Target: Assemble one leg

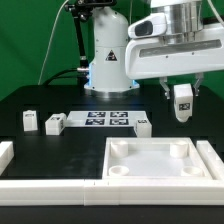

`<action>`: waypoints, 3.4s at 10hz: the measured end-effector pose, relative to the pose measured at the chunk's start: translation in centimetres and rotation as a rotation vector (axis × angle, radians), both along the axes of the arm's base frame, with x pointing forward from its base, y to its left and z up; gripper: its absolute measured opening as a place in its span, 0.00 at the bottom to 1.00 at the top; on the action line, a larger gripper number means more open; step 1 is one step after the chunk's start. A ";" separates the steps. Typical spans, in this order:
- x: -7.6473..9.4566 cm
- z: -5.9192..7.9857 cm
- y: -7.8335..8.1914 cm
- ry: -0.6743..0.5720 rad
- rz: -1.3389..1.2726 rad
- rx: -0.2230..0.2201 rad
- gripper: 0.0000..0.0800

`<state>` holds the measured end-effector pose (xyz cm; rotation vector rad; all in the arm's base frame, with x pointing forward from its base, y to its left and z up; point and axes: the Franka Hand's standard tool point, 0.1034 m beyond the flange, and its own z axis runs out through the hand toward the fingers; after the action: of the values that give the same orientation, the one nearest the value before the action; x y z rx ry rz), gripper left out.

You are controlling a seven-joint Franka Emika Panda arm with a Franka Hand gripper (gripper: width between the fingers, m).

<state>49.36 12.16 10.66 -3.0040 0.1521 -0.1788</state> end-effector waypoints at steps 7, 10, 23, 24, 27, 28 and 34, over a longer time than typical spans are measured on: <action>2.1 0.4 -0.4 -0.148 0.112 -0.026 0.36; 6.7 0.5 -2.6 -0.027 0.237 -0.032 0.36; 12.9 -0.9 -3.5 -0.409 0.217 -0.077 0.36; 13.1 -0.8 -3.5 -0.405 0.219 -0.075 0.36; 13.0 -1.6 -2.7 -0.397 0.228 -0.071 0.36; 13.1 -1.8 -2.6 -0.397 0.229 -0.070 0.36; 12.9 -3.3 -1.1 -0.408 0.243 -0.065 0.36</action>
Offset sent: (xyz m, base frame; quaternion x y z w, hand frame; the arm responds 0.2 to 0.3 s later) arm 0.0000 0.0000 0.0000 0.0000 0.0000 0.0000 1.0000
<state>62.21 11.02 7.39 -2.9354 -0.2605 -0.7702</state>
